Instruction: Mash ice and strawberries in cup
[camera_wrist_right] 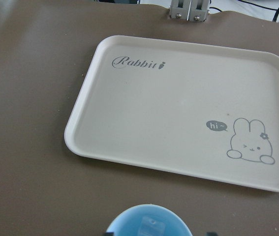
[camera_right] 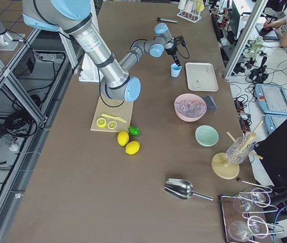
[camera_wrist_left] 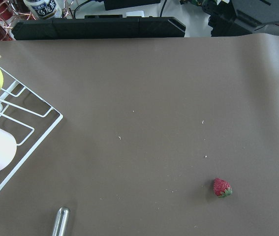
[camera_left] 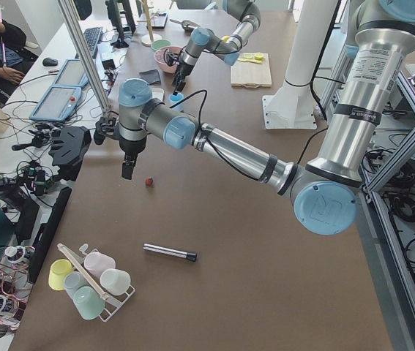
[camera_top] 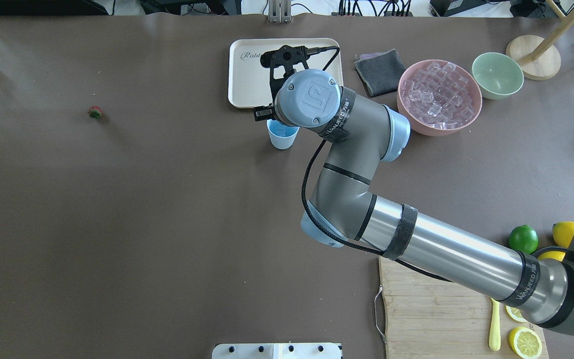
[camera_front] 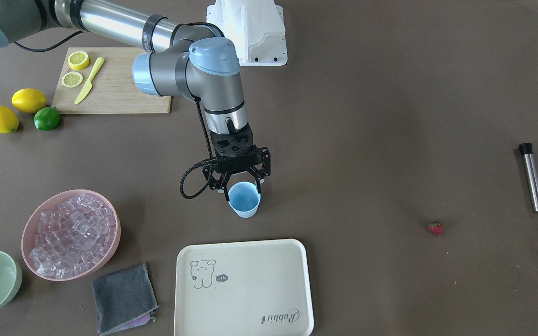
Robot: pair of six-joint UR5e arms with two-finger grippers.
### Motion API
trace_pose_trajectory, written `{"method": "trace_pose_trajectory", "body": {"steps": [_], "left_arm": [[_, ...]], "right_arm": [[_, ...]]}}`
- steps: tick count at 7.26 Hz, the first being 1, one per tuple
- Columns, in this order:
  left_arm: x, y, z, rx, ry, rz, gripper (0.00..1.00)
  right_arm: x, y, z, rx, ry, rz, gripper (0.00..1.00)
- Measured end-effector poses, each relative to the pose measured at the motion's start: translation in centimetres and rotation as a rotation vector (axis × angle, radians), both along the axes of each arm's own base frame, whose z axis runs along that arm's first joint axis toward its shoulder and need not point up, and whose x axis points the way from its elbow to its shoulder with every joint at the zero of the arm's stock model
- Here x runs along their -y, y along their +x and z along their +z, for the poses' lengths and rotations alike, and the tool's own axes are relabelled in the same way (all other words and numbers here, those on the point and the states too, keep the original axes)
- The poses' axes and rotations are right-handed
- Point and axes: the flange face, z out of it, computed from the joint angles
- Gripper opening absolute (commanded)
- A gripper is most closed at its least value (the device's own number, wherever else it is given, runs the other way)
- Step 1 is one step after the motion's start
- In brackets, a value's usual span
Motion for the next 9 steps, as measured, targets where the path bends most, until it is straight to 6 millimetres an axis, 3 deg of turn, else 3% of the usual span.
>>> {"method": "trace_pose_trajectory", "body": {"steps": [2,4,9], "left_arm": [[-0.1,0.0,-0.4,-0.002,0.006,-0.002,0.98],[-0.2,0.0,-0.9,-0.003,0.016,-0.002,0.98],[-1.3,-0.2,-3.8,-0.011,0.077,-0.002,0.98]], "right_arm": [[1.5,2.4,-0.5,0.028,-0.015,-0.03,1.0],[3.2,7.5,1.1,0.067,-0.065,-0.059,1.0],[3.8,22.5,13.7,0.046,-0.217,0.058,1.0]]}}
